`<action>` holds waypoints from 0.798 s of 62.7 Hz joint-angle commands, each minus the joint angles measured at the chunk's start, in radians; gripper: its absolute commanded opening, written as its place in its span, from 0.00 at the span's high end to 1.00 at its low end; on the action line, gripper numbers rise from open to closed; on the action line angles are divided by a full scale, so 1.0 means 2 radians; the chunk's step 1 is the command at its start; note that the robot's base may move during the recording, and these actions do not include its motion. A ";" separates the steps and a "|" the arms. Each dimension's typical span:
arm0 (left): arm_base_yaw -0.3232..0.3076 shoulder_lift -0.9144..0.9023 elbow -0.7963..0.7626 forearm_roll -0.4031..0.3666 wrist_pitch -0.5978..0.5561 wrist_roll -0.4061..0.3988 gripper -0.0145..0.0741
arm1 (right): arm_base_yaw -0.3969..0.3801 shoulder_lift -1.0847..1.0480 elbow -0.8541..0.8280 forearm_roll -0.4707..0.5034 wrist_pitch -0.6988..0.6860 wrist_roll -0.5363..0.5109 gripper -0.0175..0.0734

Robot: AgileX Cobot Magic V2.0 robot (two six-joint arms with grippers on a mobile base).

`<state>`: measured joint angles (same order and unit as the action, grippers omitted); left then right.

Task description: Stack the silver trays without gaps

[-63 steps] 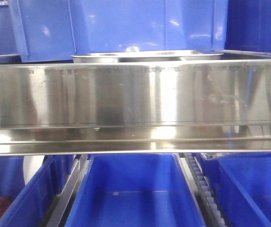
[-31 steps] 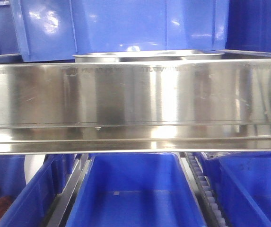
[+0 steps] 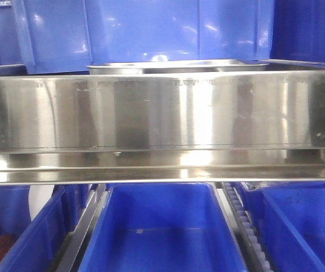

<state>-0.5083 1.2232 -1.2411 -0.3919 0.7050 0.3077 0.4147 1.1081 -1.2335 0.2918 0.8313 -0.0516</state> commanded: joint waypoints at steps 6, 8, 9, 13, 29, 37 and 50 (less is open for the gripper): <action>-0.004 0.072 -0.092 0.032 0.021 -0.058 0.23 | 0.001 0.080 -0.104 -0.075 0.048 0.063 0.15; -0.004 0.083 -0.106 0.047 0.028 -0.074 0.23 | 0.001 0.095 -0.118 -0.096 0.060 0.081 0.15; -0.004 0.091 -0.112 0.055 0.032 -0.083 0.23 | 0.002 0.101 -0.124 -0.106 0.066 0.090 0.15; -0.004 0.111 -0.135 0.102 0.054 -0.123 0.24 | 0.003 0.127 -0.151 -0.150 0.093 0.131 0.15; -0.015 0.185 -0.219 0.261 0.195 -0.288 0.24 | 0.013 0.205 -0.224 -0.204 0.148 0.208 0.15; -0.029 0.223 -0.269 0.282 0.249 -0.323 0.24 | 0.013 0.225 -0.232 -0.202 0.146 0.212 0.15; -0.036 0.267 -0.322 0.265 0.265 -0.344 0.24 | -0.002 0.235 -0.232 -0.202 0.140 0.229 0.15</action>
<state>-0.5727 1.7802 -1.8217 0.1421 1.2332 -0.3476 0.4288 1.6175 -1.6594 -0.0912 1.1526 0.3867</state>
